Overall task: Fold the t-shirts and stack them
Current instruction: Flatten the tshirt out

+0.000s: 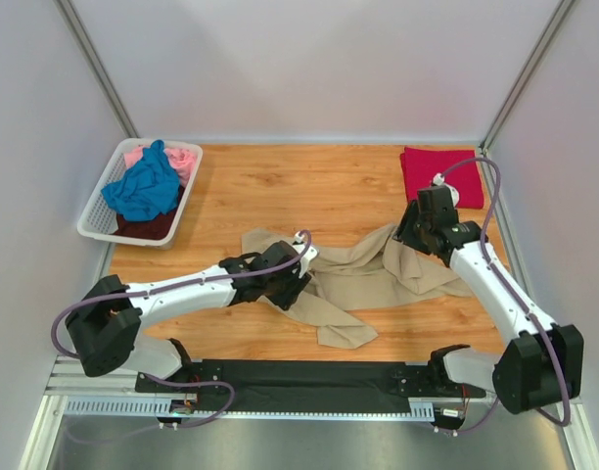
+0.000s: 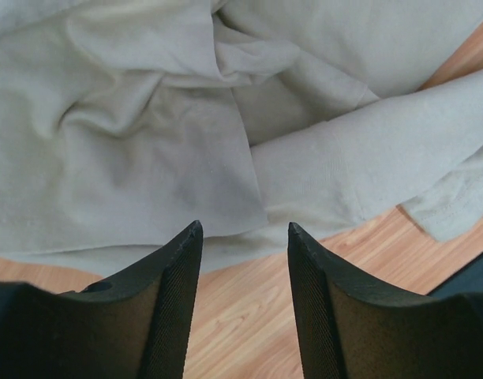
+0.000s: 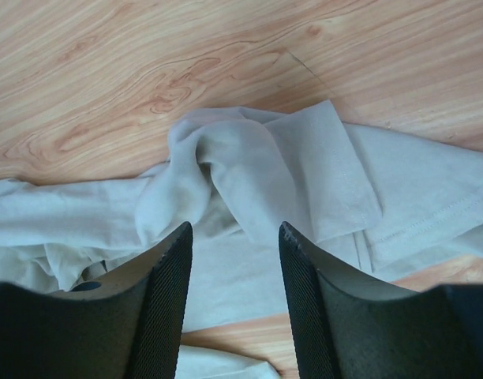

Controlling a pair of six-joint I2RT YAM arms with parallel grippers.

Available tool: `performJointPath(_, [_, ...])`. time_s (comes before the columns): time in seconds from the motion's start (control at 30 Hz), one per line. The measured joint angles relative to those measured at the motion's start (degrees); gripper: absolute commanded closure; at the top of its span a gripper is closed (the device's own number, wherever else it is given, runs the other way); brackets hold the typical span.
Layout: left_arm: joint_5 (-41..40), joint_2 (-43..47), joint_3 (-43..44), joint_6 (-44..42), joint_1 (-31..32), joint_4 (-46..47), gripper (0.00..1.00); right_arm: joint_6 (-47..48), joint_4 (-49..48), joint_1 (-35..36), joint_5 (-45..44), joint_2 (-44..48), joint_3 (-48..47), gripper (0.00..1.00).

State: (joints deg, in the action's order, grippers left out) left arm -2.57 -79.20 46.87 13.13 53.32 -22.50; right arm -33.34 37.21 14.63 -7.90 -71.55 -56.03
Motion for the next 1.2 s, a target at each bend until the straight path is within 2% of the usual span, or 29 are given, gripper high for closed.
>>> performJointPath(0.2, [-5.42, -3.91, -0.02, -0.81, 3.34, 3.17, 0.4, 0.46, 0.5, -2.32, 2.71, 7.34, 2.29, 0.49])
performJointPath(0.47, [-12.87, -9.73, 0.0, -1.11, 7.45, 4.11, 0.39, 1.7, 0.72, -4.44, 5.07, 8.46, 4.52, 0.49])
performJointPath(0.57, [-16.0, -10.56, 0.0, -1.05, 8.48, 4.11, 0.43, 1.97, 1.01, -4.96, 5.53, 8.98, 5.42, 0.49])
performJointPath(0.67, [-18.93, -10.67, 0.07, -0.98, 8.98, 4.09, 0.58, 2.21, 1.2, -5.25, 5.9, 9.16, 5.44, 0.49])
performJointPath(0.7, [-19.61, -10.67, 0.15, -0.92, 9.03, 4.09, 0.6, 2.23, 1.2, -5.33, 5.99, 9.22, 5.49, 0.49])
performJointPath(0.8, [-21.68, -10.64, 0.61, -1.03, 9.09, 3.8, 0.62, 2.19, 1.2, -5.44, 6.38, 9.9, 5.92, 0.49])
performJointPath(0.87, [-22.49, -10.43, 1.07, -1.03, 9.11, 3.34, 0.55, 2.12, 1.22, -5.44, 7.32, 10.45, 6.64, 0.49])
performJointPath(0.9, [-22.84, -10.16, 1.4, -1.03, 9.16, 3.02, 0.55, 2.08, 1.27, -5.44, 7.65, 10.54, 6.93, 0.49])
performJointPath(1.07, [-23.39, -7.3, 3.17, -1.07, 9.18, 2.36, 0.66, 1.62, 1.51, -5.44, 9.29, 10.54, 8.46, 0.49])
performJointPath(1.1, [-23.43, -6.82, 3.52, -1.07, 9.18, 2.36, 0.73, 1.53, 1.53, -5.44, 9.6, 10.54, 8.63, 0.49])
performJointPath(1.17, [-23.47, -6.05, 4.2, -1.05, 9.18, 2.4, 1.0, 1.31, 1.53, -5.44, 10.01, 10.67, 8.96, 0.49])
performJointPath(1.2, [-23.63, -5.84, 4.31, -1.14, 9.2, 2.49, 1.0, 1.18, 1.46, -5.44, 10.12, 10.82, 9.25, 0.49])
